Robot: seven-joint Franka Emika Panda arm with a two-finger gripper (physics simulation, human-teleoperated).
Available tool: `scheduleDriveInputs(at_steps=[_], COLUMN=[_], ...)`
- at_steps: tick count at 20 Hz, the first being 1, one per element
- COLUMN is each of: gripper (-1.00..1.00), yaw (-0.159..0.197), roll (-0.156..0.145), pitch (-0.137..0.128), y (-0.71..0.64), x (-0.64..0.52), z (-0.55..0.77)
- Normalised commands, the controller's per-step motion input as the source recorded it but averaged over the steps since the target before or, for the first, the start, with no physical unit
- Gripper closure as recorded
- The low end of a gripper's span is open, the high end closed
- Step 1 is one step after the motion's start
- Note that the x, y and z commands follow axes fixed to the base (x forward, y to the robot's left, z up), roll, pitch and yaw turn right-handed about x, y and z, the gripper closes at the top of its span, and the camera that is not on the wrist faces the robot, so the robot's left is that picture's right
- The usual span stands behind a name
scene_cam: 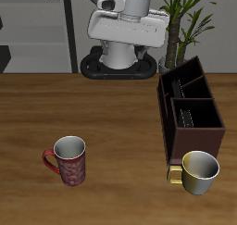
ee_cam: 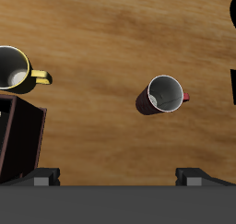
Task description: Place the black book into the left desk caddy's front compartment and place the yellow book into the left desk caddy's right compartment and place the red mug into the left desk caddy's left compartment
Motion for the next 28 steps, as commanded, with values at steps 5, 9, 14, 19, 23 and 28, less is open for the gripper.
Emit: scheduleDriveInputs(at_steps=[5,9,14,19,23,28], gripper=[-1.00,-1.00,-1.00,-1.00,-1.00,-1.00], yaw=[0.007,0.018,-0.011,-0.032,-0.008,-0.008], roll=[0.012,0.012,-0.016,0.010,0.033,0.045], pitch=[0.003,0.009,0.011,0.006,0.004,0.009], y=[-0.17,-0.31,-0.36,-0.30,-0.08,0.22], x=[0.24,0.31,0.18,0.02,0.13,0.10], z=[-0.02,-0.12,-0.07,-0.05,-0.05,-0.13])
